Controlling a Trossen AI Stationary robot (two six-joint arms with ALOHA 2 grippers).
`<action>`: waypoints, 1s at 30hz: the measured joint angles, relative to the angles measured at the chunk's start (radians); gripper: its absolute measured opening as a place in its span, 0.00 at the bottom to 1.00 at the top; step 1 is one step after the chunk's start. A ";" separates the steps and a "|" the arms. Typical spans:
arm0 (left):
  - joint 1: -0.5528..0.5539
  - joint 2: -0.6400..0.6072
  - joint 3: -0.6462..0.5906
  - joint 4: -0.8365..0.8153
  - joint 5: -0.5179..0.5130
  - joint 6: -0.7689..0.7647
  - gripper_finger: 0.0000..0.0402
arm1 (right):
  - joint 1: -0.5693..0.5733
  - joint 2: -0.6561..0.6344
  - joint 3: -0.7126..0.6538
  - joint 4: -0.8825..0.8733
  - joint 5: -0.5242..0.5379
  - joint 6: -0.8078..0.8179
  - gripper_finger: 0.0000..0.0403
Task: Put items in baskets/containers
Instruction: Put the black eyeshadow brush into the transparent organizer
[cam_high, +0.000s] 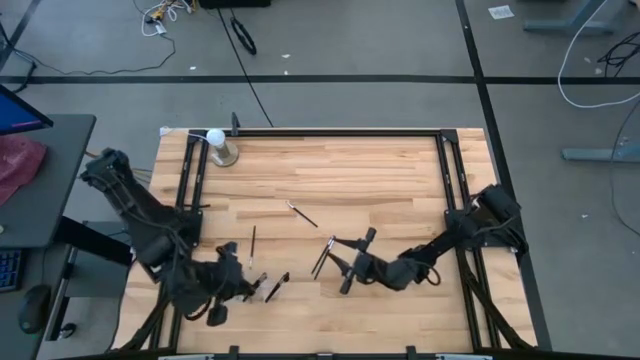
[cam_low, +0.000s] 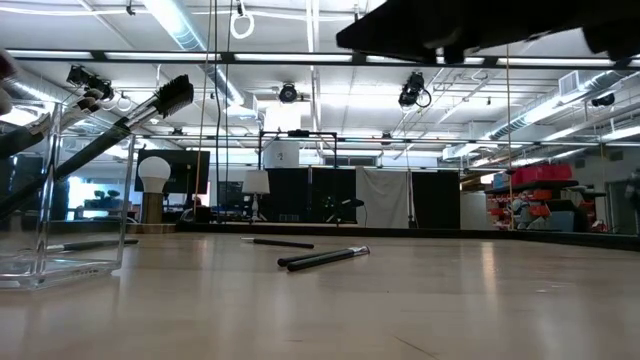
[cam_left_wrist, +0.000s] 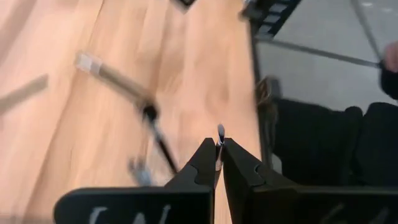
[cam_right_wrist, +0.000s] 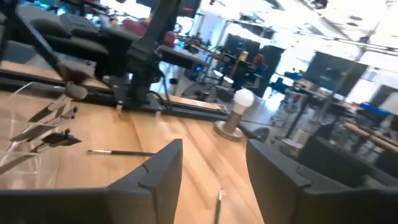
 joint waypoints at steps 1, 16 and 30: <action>-0.017 0.000 0.000 -0.039 -0.005 -0.063 0.03 | -0.010 0.000 0.000 -0.008 -0.026 0.013 0.44; -0.191 0.008 -0.007 -0.412 -0.132 -0.465 0.04 | -0.046 0.000 0.000 -0.015 -0.107 -0.092 0.40; -0.189 0.143 -0.007 -0.389 -0.110 -0.606 0.04 | -0.120 0.000 0.000 0.018 -0.107 -0.185 0.40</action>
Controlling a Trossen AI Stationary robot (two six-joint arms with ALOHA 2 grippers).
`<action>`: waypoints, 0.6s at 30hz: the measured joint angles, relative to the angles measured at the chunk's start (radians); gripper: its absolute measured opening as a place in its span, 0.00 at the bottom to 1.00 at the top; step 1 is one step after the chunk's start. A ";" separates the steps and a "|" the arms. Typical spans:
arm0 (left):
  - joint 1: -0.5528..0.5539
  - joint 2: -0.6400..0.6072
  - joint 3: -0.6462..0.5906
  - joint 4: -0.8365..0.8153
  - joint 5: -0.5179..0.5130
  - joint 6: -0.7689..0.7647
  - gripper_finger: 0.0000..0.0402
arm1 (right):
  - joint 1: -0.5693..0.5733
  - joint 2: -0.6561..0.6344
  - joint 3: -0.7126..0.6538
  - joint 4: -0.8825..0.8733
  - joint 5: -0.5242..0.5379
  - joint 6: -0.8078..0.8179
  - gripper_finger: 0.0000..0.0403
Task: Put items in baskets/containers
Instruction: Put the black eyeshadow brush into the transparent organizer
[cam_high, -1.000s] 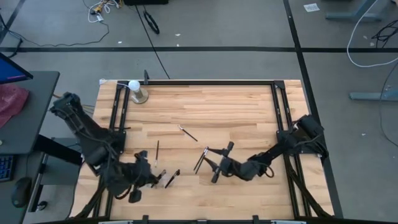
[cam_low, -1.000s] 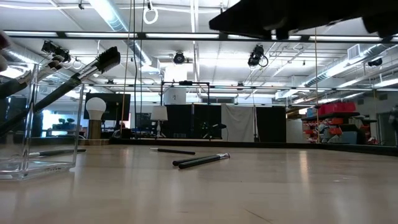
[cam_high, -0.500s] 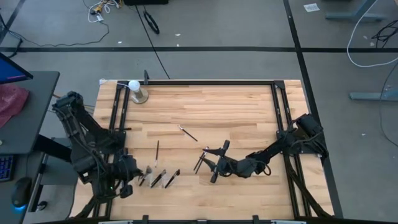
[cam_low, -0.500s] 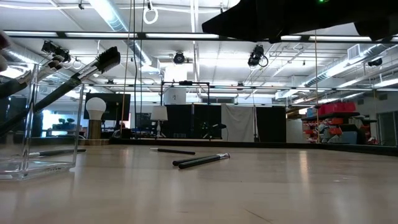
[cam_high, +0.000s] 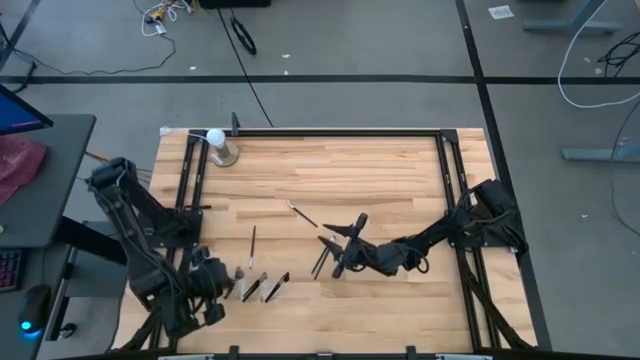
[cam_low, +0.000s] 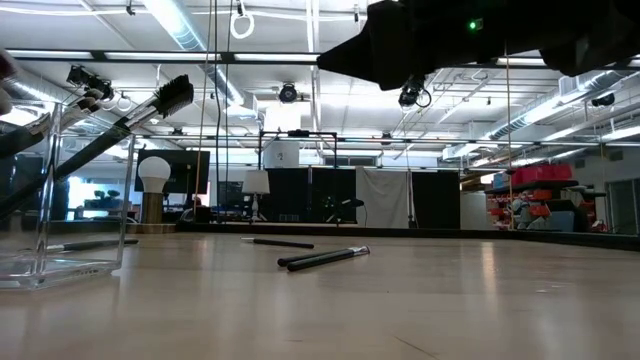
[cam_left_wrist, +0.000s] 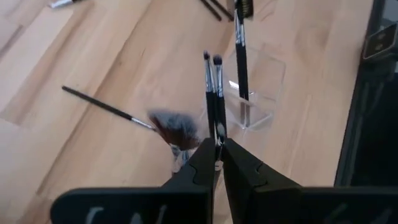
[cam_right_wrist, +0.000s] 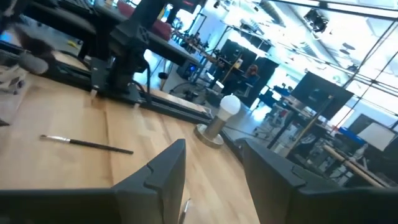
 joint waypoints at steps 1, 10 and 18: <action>0.000 0.014 0.000 0.004 0.001 -0.016 0.05 | -0.002 0.000 0.000 0.009 0.000 -0.007 0.40; 0.015 0.080 -0.001 -0.010 0.067 -0.102 0.06 | 0.006 0.000 0.000 0.030 -0.001 -0.036 0.40; 0.018 0.079 -0.001 -0.121 0.157 -0.223 0.26 | 0.005 0.000 0.000 0.005 -0.002 -0.038 0.40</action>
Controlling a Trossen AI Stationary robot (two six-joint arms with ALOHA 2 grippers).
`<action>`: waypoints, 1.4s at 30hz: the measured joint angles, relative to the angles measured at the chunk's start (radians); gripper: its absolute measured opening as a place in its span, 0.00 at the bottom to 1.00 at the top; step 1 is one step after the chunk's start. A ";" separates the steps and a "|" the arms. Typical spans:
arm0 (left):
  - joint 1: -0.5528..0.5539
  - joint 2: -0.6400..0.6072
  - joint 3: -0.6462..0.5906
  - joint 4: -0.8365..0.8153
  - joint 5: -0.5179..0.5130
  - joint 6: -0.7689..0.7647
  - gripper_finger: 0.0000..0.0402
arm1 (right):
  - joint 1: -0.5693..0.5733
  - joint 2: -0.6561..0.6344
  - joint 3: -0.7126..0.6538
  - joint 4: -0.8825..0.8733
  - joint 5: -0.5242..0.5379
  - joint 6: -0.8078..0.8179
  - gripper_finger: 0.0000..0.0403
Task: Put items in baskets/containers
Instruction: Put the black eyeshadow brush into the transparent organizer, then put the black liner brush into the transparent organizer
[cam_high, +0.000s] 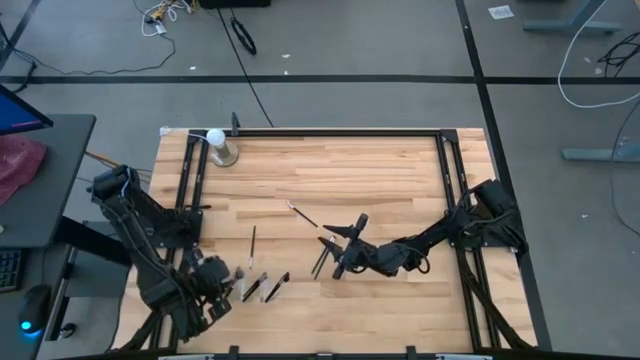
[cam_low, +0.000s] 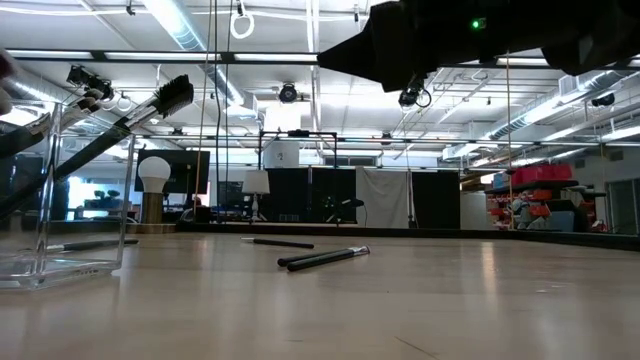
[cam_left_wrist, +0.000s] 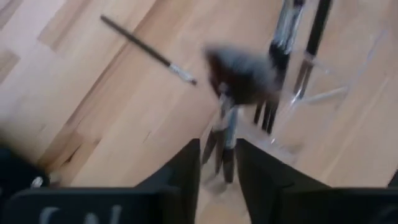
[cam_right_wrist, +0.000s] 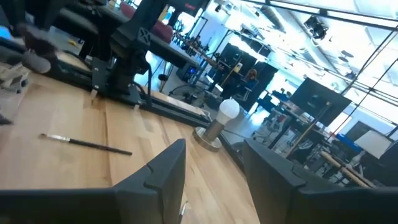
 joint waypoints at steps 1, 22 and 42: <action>0.000 -0.004 0.000 -0.006 0.016 -0.003 0.29 | 0.000 0.000 0.000 -0.009 0.000 0.007 0.40; 0.318 -0.202 0.000 -0.207 -0.459 0.296 0.45 | 0.141 -0.026 0.000 -0.068 0.212 0.158 0.40; 0.851 -0.201 -0.553 1.036 -0.295 1.082 0.45 | -0.305 -0.039 0.000 -0.554 -0.618 0.826 0.42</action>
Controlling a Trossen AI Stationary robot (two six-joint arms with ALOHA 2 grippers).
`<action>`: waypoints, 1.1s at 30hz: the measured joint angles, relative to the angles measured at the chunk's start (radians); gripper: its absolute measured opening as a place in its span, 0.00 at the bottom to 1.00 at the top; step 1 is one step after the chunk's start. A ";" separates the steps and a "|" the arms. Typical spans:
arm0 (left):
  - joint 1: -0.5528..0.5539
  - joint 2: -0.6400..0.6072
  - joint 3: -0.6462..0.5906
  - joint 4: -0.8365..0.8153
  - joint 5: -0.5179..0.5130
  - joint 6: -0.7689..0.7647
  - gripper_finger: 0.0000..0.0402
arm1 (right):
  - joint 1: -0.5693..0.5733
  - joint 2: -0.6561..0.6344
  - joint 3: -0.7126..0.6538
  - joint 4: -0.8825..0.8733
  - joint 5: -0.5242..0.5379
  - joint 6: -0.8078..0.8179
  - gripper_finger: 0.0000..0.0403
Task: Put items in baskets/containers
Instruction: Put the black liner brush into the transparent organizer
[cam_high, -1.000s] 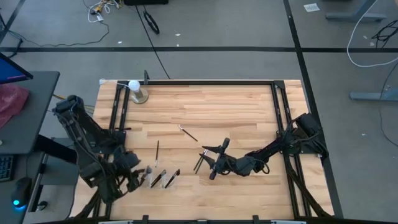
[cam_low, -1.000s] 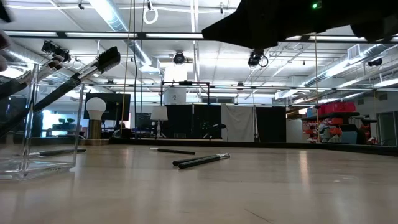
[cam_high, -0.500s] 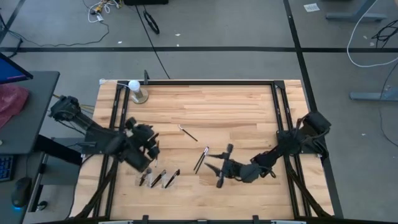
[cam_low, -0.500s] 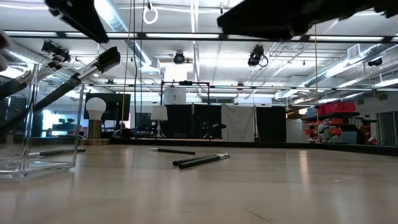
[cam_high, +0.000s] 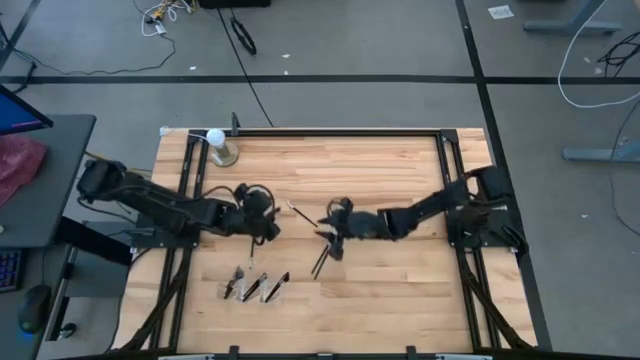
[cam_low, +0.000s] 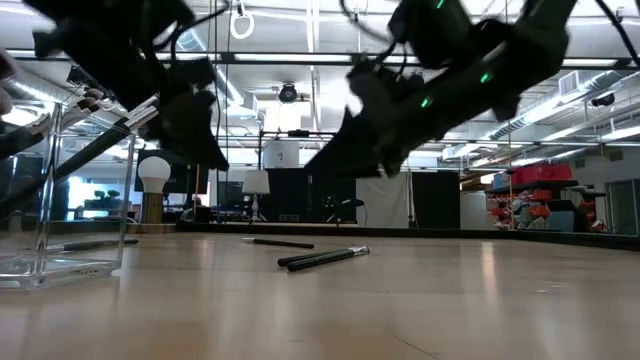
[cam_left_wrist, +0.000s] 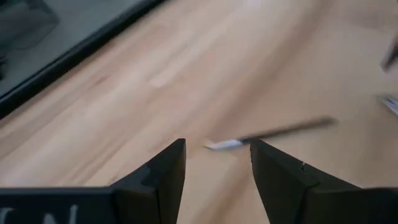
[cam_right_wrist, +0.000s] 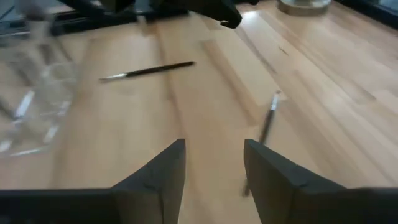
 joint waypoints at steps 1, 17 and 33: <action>0.019 0.000 -0.027 0.042 -0.014 -0.001 0.45 | -0.022 0.017 0.000 0.011 -0.023 0.004 0.43; 0.015 -0.065 -0.188 0.233 -0.035 -0.119 0.45 | -0.158 0.380 0.349 -0.066 0.004 -0.078 0.51; -0.106 -0.065 -0.199 0.259 -0.125 -0.178 0.45 | -0.224 0.417 0.285 -0.070 -0.095 -0.107 0.09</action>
